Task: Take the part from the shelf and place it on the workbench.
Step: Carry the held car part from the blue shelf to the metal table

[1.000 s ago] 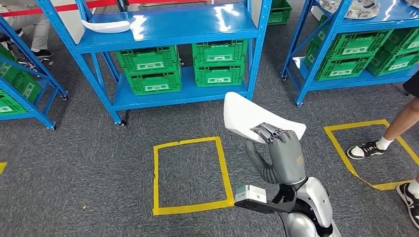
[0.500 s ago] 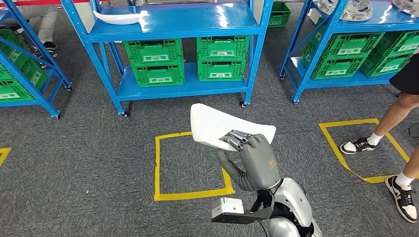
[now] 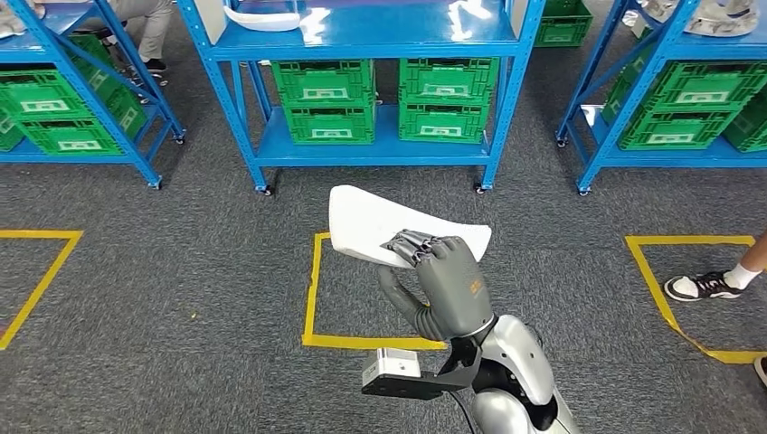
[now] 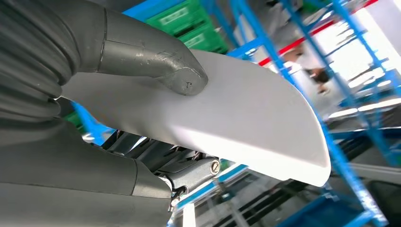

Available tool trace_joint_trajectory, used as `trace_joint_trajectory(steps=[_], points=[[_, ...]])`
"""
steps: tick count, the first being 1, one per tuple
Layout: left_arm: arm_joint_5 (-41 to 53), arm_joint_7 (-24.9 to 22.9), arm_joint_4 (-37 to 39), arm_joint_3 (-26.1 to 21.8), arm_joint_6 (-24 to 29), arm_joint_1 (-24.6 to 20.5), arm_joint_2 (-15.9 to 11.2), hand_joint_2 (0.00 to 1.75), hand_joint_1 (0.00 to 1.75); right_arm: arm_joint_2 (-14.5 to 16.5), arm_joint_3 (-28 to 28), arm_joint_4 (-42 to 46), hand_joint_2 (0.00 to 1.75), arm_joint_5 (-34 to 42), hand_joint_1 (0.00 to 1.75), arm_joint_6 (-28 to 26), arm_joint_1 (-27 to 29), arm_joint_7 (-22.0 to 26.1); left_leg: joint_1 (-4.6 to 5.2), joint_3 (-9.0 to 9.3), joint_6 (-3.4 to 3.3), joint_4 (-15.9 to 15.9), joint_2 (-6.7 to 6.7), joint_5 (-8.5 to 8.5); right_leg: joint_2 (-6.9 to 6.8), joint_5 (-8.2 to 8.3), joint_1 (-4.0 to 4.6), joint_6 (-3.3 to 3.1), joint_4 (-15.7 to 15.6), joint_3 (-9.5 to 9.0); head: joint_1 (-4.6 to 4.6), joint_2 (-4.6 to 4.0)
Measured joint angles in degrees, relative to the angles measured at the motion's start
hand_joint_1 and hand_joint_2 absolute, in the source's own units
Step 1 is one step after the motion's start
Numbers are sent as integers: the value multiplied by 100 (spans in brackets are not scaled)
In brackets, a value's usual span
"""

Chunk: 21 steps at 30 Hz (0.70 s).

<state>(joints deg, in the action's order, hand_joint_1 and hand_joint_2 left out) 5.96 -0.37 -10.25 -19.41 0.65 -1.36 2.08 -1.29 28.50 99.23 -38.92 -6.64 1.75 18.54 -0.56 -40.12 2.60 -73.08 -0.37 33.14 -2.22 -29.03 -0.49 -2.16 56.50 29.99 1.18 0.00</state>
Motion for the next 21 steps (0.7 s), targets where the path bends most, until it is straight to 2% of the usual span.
trace_joint_trajectory(steps=[1,3,4,5,7,8,9,11,12,13,14,15,16,18,19,20,21], points=[[4,1,0,-8,8,7,17,175,0,2,-43,-29,175,55,175,31,-77,53,-1,163,-3,250,31,-157,-58,-3,1,6,25,16,0,0],[69,-2,0,-19,11,7,55,175,0,-14,-174,-74,175,195,175,41,-189,162,17,642,-39,1044,197,-445,-173,-21,10,37,73,36,-2,0],[135,-19,0,-21,11,3,78,175,0,-44,-256,-88,175,269,175,26,-214,212,41,798,-80,1317,282,-519,-226,-31,20,64,89,39,7,0],[216,-54,1,-20,11,-2,107,175,0,-92,-349,-98,175,341,175,-2,-212,259,62,880,-126,1476,338,-525,-279,-38,32,96,104,40,10,0],[393,-178,3,-2,10,-3,164,175,0,-206,-553,-108,175,439,175,-59,-158,348,80,852,-214,1512,287,-521,-383,-39,52,162,110,32,27,0],[475,-253,6,18,5,1,197,175,0,-252,-652,-105,175,459,175,-80,-121,390,63,844,-249,1540,235,-523,-364,-55,48,203,131,33,27,0],[548,-325,9,42,0,4,221,175,0,-285,-731,-97,175,452,175,-91,-86,427,48,831,-283,1548,183,-542,-261,-114,41,241,203,61,33,0],[656,-464,13,97,-10,-9,262,175,0,-326,-814,-65,175,392,175,-95,-14,469,24,803,-346,1567,93,-583,48,-424,18,297,707,289,42,0],[684,-519,13,122,-11,-21,270,175,0,-342,-827,-52,175,360,175,-88,19,474,25,779,-368,1564,39,-598,152,-626,15,305,1111,483,45,0],[685,-557,13,144,-13,-33,277,175,0,-355,-837,-46,175,341,175,-79,42,471,27,753,-379,1559,-20,-612,186,-785,13,309,1504,676,49,0],[661,-567,14,156,-15,-39,280,175,0,-367,-844,-50,175,332,175,-70,49,467,29,730,-381,1549,-85,-623,192,-844,12,308,1756,803,49,0],[623,-549,14,162,-22,-41,280,175,0,-378,-848,-57,175,335,175,-65,42,463,29,711,-377,1537,-156,-634,197,-784,10,302,1787,823,49,0],[583,-508,14,162,-34,-41,279,175,0,-393,-848,-69,175,350,175,-70,26,466,29,698,-367,1521,-228,-643,214,-621,6,290,1578,722,50,0],[543,-404,14,162,-66,-50,278,175,0,-431,-848,-101,175,405,175,-93,-22,491,31,675,-337,1486,-373,-659,377,-241,-9,261,766,319,49,0],[542,-359,12,162,-77,-58,276,175,0,-452,-848,-118,175,439,175,-114,-44,505,37,654,-311,1470,-443,-669,464,-132,-12,247,441,166,48,0],[551,-325,11,162,-83,-64,275,175,0,-471,-849,-132,175,468,175,-139,-59,511,39,630,-280,1462,-502,-684,526,-89,-10,235,249,85,46,0],[574,-297,10,162,-84,-64,274,175,0,-489,-850,-144,175,487,175,-173,-66,503,38,607,-243,1466,-552,-702,538,-99,1,220,196,75,46,0]])
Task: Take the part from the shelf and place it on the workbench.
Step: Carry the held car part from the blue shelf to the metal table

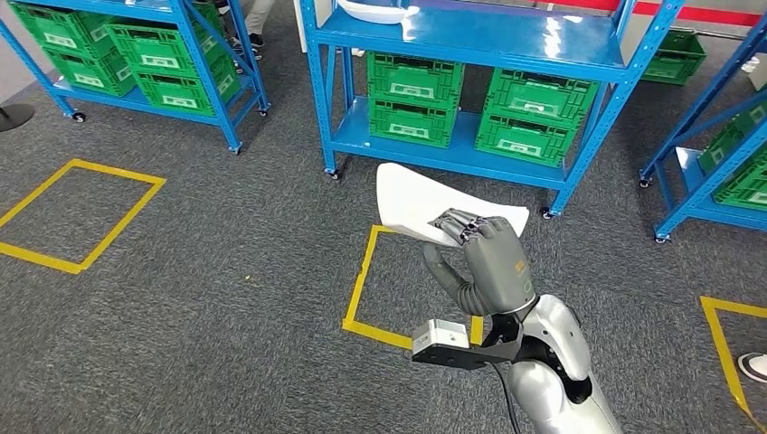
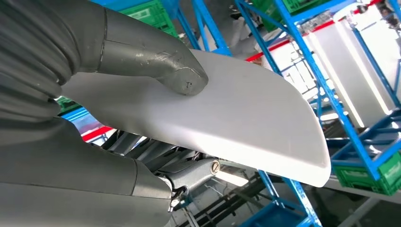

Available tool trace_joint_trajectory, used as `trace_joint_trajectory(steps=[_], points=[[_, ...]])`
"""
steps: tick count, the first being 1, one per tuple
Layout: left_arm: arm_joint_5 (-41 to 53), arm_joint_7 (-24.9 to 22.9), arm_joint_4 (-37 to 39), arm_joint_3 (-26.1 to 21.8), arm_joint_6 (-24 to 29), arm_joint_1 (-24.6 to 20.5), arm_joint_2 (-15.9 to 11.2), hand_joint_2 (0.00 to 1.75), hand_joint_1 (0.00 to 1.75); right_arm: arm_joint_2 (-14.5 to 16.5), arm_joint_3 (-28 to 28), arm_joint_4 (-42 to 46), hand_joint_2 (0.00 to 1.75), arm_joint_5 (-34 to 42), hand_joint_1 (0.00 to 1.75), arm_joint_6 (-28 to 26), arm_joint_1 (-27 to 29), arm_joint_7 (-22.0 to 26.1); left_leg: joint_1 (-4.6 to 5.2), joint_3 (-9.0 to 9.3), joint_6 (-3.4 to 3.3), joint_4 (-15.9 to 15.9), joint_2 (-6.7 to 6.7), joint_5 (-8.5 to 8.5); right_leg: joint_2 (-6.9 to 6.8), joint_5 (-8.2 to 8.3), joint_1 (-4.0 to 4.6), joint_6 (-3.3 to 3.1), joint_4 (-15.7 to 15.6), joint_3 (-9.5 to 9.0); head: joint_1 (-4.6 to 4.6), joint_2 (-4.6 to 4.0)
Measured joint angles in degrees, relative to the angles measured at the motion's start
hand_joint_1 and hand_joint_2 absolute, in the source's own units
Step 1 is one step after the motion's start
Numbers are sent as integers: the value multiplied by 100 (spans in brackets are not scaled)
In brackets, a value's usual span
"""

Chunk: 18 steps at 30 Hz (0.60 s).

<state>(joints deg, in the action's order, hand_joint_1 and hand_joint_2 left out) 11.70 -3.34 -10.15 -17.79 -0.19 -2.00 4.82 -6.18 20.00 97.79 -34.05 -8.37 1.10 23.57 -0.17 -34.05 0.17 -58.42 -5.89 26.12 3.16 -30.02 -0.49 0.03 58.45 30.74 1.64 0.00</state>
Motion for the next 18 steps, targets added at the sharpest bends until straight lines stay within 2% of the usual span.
trace_joint_trajectory(steps=[2,3,4,6,7,8,9,10,11,12,13,14,15,17,18], points=[[68,39,2,1,15,16,-6,175,0,-21,-2,-4,175,3,175,-103,19,-55,-8,-47,74,18,-73,-34,-122,46,2,-65,-27,10,0,0],[108,50,4,2,25,26,-8,175,0,-27,-2,7,175,-10,175,-165,42,-92,-2,-84,103,-24,-15,-4,-185,69,-8,-109,-50,6,-9,0],[137,59,5,3,32,30,-9,175,0,-32,-2,23,175,-28,175,-233,76,-131,5,-163,130,-168,99,93,-255,90,-21,-151,-73,5,-20,0],[184,75,7,8,36,23,-6,175,0,-44,-9,51,175,-66,175,-354,177,-218,7,-441,173,-792,403,457,-394,103,-20,-199,-92,9,-42,0],[196,83,7,11,36,17,-5,175,0,-50,-19,56,175,-86,175,-408,240,-268,-3,-610,193,-1187,489,642,-470,102,-13,-208,-91,15,-44,0],[207,89,7,19,35,14,-7,175,0,-56,-36,57,175,-109,175,-455,303,-318,-11,-725,208,-1479,532,747,-546,101,-7,-210,-89,19,-43,0],[216,92,7,28,32,15,-12,175,0,-59,-58,57,175,-134,175,-496,362,-364,-16,-749,214,-1586,555,753,-619,99,-4,-209,-88,21,-43,0],[222,94,7,36,29,16,-20,175,0,-61,-84,62,175,-166,175,-532,417,-399,-18,-656,214,-1464,580,657,-693,97,-3,-205,-87,19,-44,0],[232,94,7,42,24,15,-32,175,0,-62,-112,78,175,-198,175,-565,467,-422,-18,-451,204,-1119,635,489,-763,91,-3,-197,-85,13,-44,0],[244,93,5,44,19,8,-43,175,0,-62,-142,104,175,-225,175,-592,514,-433,-7,-206,184,-682,764,343,-829,81,4,-181,-81,3,-44,0],[253,91,4,45,15,-6,-52,175,0,-62,-174,138,175,-245,175,-613,563,-443,10,5,147,-308,870,232,-892,66,19,-156,-73,-7,-40,0],[261,84,2,46,12,-21,-58,175,0,-62,-206,167,175,-257,175,-628,607,-450,27,137,107,-64,946,175,-950,53,34,-127,-66,-15,-33,0],[266,70,1,47,10,-30,-61,175,0,-62,-235,186,175,-261,175,-633,643,-460,43,181,69,35,972,170,-1003,46,49,-98,-62,-22,-26,0],[266,42,2,48,10,-30,-62,175,0,-61,-278,200,175,-267,175,-634,686,-478,46,154,2,43,840,149,-1095,34,52,-36,-65,-43,-19,0],[266,34,2,48,10,-26,-61,175,0,-61,-298,205,175,-271,175,-634,695,-482,36,155,-29,58,778,135,-1041,2,40,2,-38,-50,-16,0]])
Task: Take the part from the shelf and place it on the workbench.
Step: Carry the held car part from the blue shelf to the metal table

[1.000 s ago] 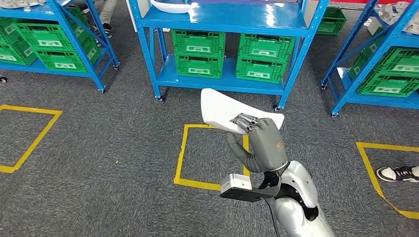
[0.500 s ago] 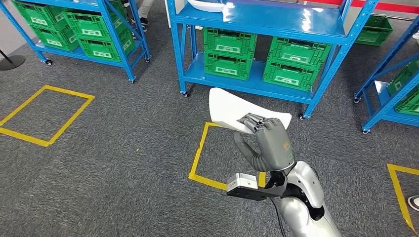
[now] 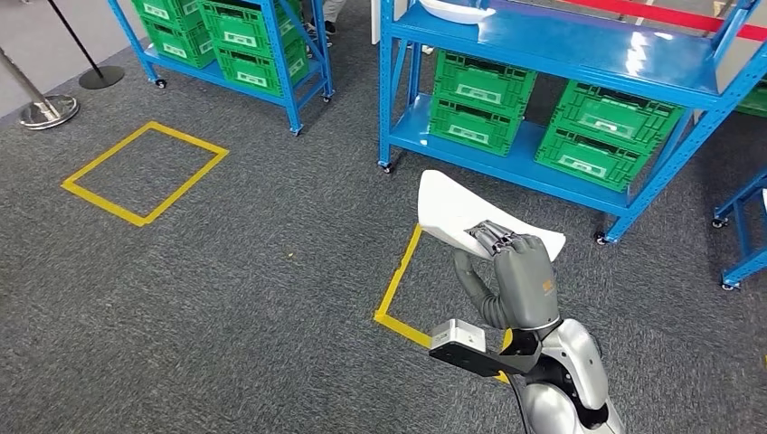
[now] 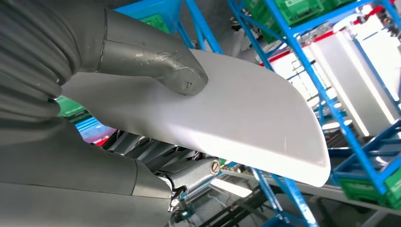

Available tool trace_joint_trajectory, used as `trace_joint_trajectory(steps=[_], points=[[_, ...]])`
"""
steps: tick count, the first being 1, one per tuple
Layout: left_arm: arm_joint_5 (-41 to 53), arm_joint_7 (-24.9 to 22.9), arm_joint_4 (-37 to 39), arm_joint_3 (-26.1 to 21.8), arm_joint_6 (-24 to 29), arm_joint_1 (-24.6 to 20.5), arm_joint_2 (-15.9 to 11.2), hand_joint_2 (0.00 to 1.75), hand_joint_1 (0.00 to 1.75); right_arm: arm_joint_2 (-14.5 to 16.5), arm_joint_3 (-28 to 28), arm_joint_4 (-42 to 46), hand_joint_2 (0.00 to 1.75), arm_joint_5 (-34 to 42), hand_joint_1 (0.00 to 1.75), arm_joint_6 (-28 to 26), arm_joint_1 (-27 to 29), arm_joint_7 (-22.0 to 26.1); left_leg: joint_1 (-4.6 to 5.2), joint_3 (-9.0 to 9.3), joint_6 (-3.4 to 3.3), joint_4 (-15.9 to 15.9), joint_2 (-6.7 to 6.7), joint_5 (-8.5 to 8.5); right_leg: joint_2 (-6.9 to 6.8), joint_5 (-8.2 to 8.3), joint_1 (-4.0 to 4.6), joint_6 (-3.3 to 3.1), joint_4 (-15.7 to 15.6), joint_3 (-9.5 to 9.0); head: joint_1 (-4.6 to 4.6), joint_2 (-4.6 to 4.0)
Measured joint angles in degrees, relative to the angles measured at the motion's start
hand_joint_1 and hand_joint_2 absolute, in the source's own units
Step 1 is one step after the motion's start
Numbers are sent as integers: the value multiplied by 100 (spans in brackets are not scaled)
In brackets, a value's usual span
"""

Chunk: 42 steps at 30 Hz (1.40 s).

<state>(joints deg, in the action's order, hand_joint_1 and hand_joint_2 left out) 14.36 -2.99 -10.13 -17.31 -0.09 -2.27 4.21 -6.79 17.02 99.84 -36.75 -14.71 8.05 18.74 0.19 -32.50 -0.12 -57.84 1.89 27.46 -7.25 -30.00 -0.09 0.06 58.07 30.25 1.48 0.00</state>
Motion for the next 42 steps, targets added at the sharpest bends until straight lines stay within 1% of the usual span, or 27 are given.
trace_joint_trajectory(steps=[1,3,5,6,7,8,10,11,13,15,17,19,21,22,24,26,27,28,30,32,34,36,37,38,39,41,42], points=[[0,-3,1,0,0,-2,-2,175,0,0,-17,8,175,-2,175,-4,10,-2,-15,3,-35,17,-61,-19,146,-95,-16,39,122,39,6,0],[0,-5,1,1,0,-22,-6,175,0,-3,-50,17,175,-4,175,-10,48,-4,-40,2,-86,33,-195,-53,531,-440,-47,98,733,306,25,0],[0,-5,1,2,0,-38,-7,175,0,-7,-75,19,175,-4,175,-13,95,-7,-40,-30,-107,16,-355,-68,683,-730,-52,113,1472,678,33,0],[0,-5,2,2,0,-37,-5,175,0,-8,-86,18,175,-4,175,-13,107,-7,-38,-42,-108,2,-440,-71,693,-716,-51,109,1604,759,33,0],[0,-7,3,2,0,-34,-4,175,0,-8,-92,18,175,-3,175,-13,110,-7,-36,-51,-106,-14,-523,-73,702,-609,-51,100,1541,746,33,0],[0,-7,4,2,0,-32,-3,175,0,-8,-97,19,175,-3,175,-13,110,-7,-37,-55,-101,-31,-608,-74,734,-408,-54,85,1241,613,33,0],[0,-8,5,2,0,-35,-1,175,0,-7,-102,18,175,-13,175,-6,107,-4,-40,-71,-69,-59,-764,-79,962,-67,-61,56,463,258,32,0],[0,-11,4,2,0,-40,1,175,0,-7,-104,17,175,-24,175,1,105,3,-40,-94,-36,-69,-837,-88,1081,29,-61,37,190,139,33,0],[-1,-26,4,2,-1,-43,2,175,0,-7,-108,14,175,-63,175,23,101,27,-44,-159,48,-61,-957,-123,1173,53,-37,-1,66,111,39,0],[0,-47,7,2,-2,-31,-1,175,0,6,-109,14,175,-97,175,33,82,57,-50,-215,121,-55,-1024,-145,1033,91,-44,-78,31,115,41,0],[8,-67,9,2,-1,-25,2,175,0,33,-109,13,175,-135,175,36,59,65,-29,-348,172,-307,-766,26,869,118,-65,-164,-12,103,8,0],[31,-81,10,3,-5,-45,6,175,0,60,-109,-3,175,-208,175,38,61,45,-21,-662,208,-999,-379,421,690,121,-53,-210,-22,106,-24,0],[59,-93,9,4,-14,-63,5,175,0,81,-109,-28,175,-279,175,39,69,25,-36,-923,235,-1616,-240,669,501,117,-41,-219,-20,113,-27,0],[68,-99,10,4,-17,-63,5,175,0,92,-109,-36,175,-303,175,43,69,13,-40,-910,239,-1641,-218,637,411,114,-40,-218,-19,113,-26,0],[76,-109,10,4,-15,-57,1,175,0,114,-109,-42,175,-332,175,75,65,-28,-40,-554,227,-1057,-115,340,245,103,-39,-203,-15,102,-27,0],[93,-128,9,4,-9,-60,-8,175,0,131,-109,-43,175,-366,175,124,62,-67,-16,-130,164,-302,156,92,109,76,-12,-160,-2,79,-23,0],[107,-154,10,5,-3,-61,-11,175,0,135,-109,-43,175,-381,175,140,62,-75,-4,-19,127,-95,244,37,51,64,2,-129,4,67,-18,0],[124,-189,11,6,4,-59,-11,175,0,142,-109,-43,175,-393,175,150,61,-82,6,-10,91,-39,266,33,-5,55,15,-97,4,55,-13,0],[176,-276,16,19,16,-33,-13,175,0,166,-110,-44,175,-409,175,160,56,-100,-1,-32,31,-25,122,4,-67,35,2,-25,5,27,-8,0],[265,-340,19,63,19,-11,-19,175,0,192,-116,-44,175,-426,175,158,69,-116,-29,-16,-37,9,-18,-33,213,-121,-30,52,206,86,2,0],[342,-370,14,115,16,-31,-28,175,0,200,-143,-43,175,-438,175,146,132,-126,-46,-17,-83,18,-174,-63,589,-469,-50,94,842,377,19,0],[374,-391,9,156,15,-60,-34,175,0,203,-176,-56,175,-443,175,143,190,-132,-38,-39,-97,3,-358,-71,685,-705,-49,99,1521,730,25,0],[378,-399,9,177,15,-66,-35,175,0,203,-188,-69,175,-446,175,142,201,-127,-35,-46,-97,-9,-451,-72,695,-667,-48,91,1617,802,26,0],[379,-403,9,188,15,-69,-36,175,0,204,-191,-86,175,-452,175,143,200,-115,-33,-48,-95,-21,-542,-72,711,-520,-48,78,1487,766,26,0],[377,-402,9,196,14,-73,-38,175,0,208,-193,-103,175,-460,175,143,197,-97,-34,-48,-91,-33,-629,-72,763,-296,-51,61,1150,629,26,0],[364,-385,6,198,9,-88,-40,175,0,218,-193,-123,175,-475,175,144,189,-57,-38,-69,-59,-59,-788,-72,1030,38,-68,22,398,311,26,0],[346,-371,4,198,8,-95,-43,175,0,224,-193,-131,175,-480,175,144,183,-44,-41,-92,-25,-66,-858,-80,1132,112,-69,9,173,221,26,0]])
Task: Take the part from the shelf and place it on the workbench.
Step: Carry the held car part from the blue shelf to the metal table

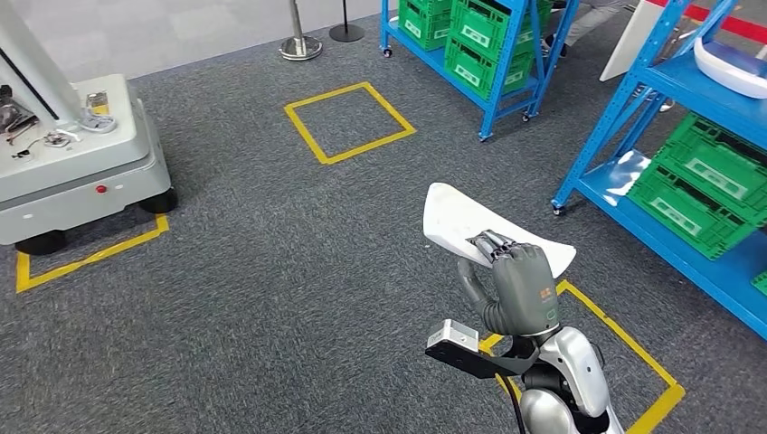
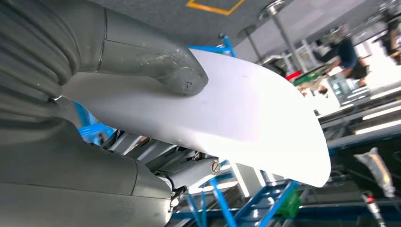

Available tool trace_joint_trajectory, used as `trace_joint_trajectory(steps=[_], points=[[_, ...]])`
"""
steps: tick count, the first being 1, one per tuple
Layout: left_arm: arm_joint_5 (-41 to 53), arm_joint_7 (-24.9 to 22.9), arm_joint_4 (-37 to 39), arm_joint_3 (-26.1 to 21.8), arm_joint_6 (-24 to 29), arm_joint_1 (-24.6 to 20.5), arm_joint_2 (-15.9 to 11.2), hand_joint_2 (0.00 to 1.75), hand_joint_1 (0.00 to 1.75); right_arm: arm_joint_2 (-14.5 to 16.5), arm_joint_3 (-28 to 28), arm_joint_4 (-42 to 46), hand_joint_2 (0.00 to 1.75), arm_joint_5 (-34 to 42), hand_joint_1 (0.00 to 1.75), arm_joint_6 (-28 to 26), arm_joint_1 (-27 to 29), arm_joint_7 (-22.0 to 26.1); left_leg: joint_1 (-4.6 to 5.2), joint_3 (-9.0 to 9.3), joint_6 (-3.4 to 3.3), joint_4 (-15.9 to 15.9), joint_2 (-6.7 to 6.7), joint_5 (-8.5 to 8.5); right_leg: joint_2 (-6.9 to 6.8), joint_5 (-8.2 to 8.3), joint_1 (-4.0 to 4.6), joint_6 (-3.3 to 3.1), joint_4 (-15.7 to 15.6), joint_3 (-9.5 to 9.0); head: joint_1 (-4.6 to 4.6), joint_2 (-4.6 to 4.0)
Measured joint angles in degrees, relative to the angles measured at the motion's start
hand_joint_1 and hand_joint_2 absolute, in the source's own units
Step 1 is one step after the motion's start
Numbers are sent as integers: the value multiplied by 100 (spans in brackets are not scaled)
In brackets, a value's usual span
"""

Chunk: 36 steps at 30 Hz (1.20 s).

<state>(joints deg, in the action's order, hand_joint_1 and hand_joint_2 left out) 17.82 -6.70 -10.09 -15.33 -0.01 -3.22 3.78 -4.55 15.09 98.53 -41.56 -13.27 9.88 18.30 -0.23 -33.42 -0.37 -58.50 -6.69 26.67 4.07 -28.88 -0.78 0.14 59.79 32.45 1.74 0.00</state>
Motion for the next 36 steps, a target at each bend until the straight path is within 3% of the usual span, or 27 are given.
trace_joint_trajectory(steps=[1,3,4,6,7,8,10,11,12,15,17,18,19,21,23,24,25,26,28,29,31,32,34,35,36], points=[[-21,20,-1,0,-1,1,-2,175,0,4,1,-10,175,-7,175,2,-10,6,-7,-26,42,2,-66,-12,52,6,6,-16,-88,-28,1,0],[-72,59,1,-1,2,28,-7,175,0,18,4,-37,175,-32,175,7,-52,-1,-17,-80,132,27,-188,-39,-63,25,16,-60,-115,-30,1,0],[-93,77,3,-1,4,51,-11,175,0,32,8,-49,175,-52,175,8,-81,-8,-14,-102,162,10,-140,-28,-132,42,9,-95,-144,-46,2,0],[-127,96,10,-1,10,80,-16,175,0,65,16,-63,175,-83,175,2,-110,-13,6,-240,204,-274,185,158,-292,69,-6,-167,-208,-84,-19,0],[-134,98,13,-1,12,87,-15,175,0,75,18,-68,175,-90,175,-5,-103,-14,9,-378,215,-573,402,331,-377,69,6,-193,-220,-95,-29,0],[-137,92,16,-1,15,89,-12,175,0,80,19,-76,175,-90,175,-12,-83,-12,4,-545,233,-923,531,516,-468,63,17,-213,-223,-99,-41,0],[-136,69,20,-1,23,101,-8,175,0,83,19,-95,175,-81,175,-24,-49,-11,-15,-757,262,-1403,617,697,-653,50,31,-231,-219,-97,-44,0],[-136,56,21,-1,26,111,-7,175,0,83,19,-103,175,-76,175,-26,-42,-10,-22,-721,270,-1373,641,638,-740,43,32,-230,-215,-96,-44,0],[-137,45,22,-1,27,121,-9,175,0,83,19,-108,175,-73,175,-26,-42,-8,-27,-576,274,-1141,683,498,-820,34,32,-223,-209,-98,-45,0],[-137,33,21,-1,26,126,-14,175,0,84,19,-109,175,-80,175,-22,-51,5,-15,-21,218,-186,1011,129,-1009,-12,63,-151,-167,-117,-39,0],[-137,41,21,-1,25,128,-12,175,0,84,19,-107,175,-87,175,-22,-57,10,9,42,136,-12,1074,98,-1125,-32,90,-81,-152,-137,-30,0],[-137,50,22,-1,25,134,-12,175,0,83,19,-107,175,-87,175,-22,-61,10,12,30,96,-4,993,82,-1188,-36,83,-49,-159,-153,-26,0],[-138,60,24,-1,25,146,-11,175,0,81,19,-107,175,-84,175,-22,-68,11,6,27,60,11,925,67,-1186,-57,69,-10,-149,-167,-26,0],[-137,90,25,-3,21,154,-13,175,0,66,19,-108,175,-68,175,-36,-76,34,-17,47,-14,45,791,27,-903,-270,33,59,134,-71,-13,0],[-131,128,24,-5,8,143,-20,175,0,37,19,-111,175,-46,175,-57,-56,52,-24,32,-59,51,649,-2,-534,-658,15,94,882,277,6,0],[-122,142,24,-6,-4,137,-22,175,0,27,19,-113,175,-38,175,-63,-38,45,-19,18,-70,46,566,-9,-464,-806,16,97,1279,480,12,0],[-111,153,24,-6,-19,135,-22,175,0,20,19,-114,175,-34,175,-65,-21,29,-14,8,-74,39,479,-13,-436,-853,18,92,1528,618,13,0],[-102,159,25,-6,-34,136,-22,175,0,17,19,-115,175,-34,175,-66,-11,10,-11,2,-73,30,389,-16,-422,-781,21,80,1558,653,13,0],[-84,168,25,-6,-54,136,-21,175,0,16,19,-115,175,-42,175,-66,-8,-22,-12,1,-61,10,214,-22,-311,-367,16,42,936,383,13,0],[-75,171,25,-6,-57,129,-20,175,0,15,19,-115,175,-48,175,-69,-7,-33,-9,-9,-46,-6,135,-24,-164,-182,11,21,502,193,12,0],[-59,173,24,-6,-62,111,-20,175,0,15,20,-102,175,-57,175,-88,3,-60,-7,-49,13,-24,-10,-38,33,-3,8,-1,-27,-28,11,0],[-56,173,24,-6,-65,112,-21,175,0,15,21,-91,175,-62,175,-100,7,-75,-10,-73,53,-19,-73,-52,45,-2,17,-13,-91,-43,10,0],[-55,173,29,-4,-73,141,-25,175,0,19,21,-73,175,-77,175,-114,6,-104,-26,-119,135,15,-172,-85,-88,34,24,-68,-120,-48,9,0],[-56,173,33,-4,-76,158,-27,175,0,22,21,-70,175,-86,175,-113,3,-115,-24,-148,161,-17,-98,-56,-159,57,19,-109,-152,-61,8,0],[-61,173,37,-3,-78,168,-28,175,0,26,20,-69,175,-95,175,-115,2,-123,-15,-221,182,-155,57,47,-237,76,12,-151,-185,-74,-2,0]])
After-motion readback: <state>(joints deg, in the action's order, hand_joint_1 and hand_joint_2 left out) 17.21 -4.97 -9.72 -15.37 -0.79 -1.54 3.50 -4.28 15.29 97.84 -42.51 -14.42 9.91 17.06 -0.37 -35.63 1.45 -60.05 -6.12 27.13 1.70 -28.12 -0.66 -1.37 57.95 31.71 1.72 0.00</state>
